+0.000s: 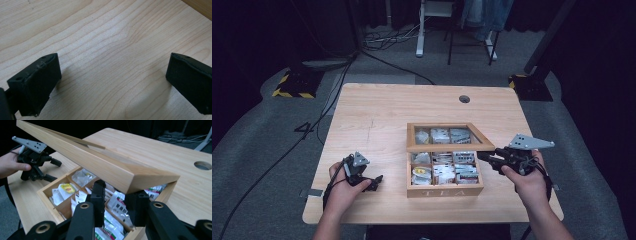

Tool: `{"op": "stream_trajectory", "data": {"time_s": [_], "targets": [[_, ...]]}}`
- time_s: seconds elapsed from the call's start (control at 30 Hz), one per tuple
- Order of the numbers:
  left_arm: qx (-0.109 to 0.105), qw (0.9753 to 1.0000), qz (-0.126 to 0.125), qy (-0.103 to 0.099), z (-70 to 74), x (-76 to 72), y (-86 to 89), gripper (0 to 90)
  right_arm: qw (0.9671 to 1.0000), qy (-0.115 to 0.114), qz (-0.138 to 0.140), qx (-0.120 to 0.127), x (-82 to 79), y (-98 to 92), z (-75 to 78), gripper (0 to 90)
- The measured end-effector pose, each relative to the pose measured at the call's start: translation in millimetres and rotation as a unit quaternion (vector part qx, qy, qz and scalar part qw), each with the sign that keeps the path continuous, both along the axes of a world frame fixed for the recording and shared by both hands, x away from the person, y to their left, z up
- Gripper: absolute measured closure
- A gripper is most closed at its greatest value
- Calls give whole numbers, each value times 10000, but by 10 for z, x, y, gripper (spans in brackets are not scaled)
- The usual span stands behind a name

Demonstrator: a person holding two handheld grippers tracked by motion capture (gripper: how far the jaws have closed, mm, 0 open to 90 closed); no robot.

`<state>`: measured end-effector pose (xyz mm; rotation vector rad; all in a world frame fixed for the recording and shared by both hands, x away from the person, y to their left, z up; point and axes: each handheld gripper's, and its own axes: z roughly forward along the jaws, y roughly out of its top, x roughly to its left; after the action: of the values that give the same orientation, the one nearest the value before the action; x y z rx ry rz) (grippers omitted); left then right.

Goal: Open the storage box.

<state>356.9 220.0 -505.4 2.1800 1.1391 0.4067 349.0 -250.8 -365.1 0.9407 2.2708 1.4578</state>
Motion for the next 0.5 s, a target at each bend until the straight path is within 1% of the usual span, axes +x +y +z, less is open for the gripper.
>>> {"op": "stream_trajectory", "data": {"time_s": [0.2, 0.33, 0.5], "targets": [[-16, 10000, 9, 11, -2, -2, -2, 5, 9999, -99, -17, 9, 69, 30, 18, 730], [-8, 10000, 2, 7, -1, -1, -1, 4, 9997, -249, -81, -28, 95, 42, 27, 752], [-17, 10000, 26, 9, -1, -8, -7, 6, 9991, -396, -116, -16, 120, 44, 35, 767]]}}
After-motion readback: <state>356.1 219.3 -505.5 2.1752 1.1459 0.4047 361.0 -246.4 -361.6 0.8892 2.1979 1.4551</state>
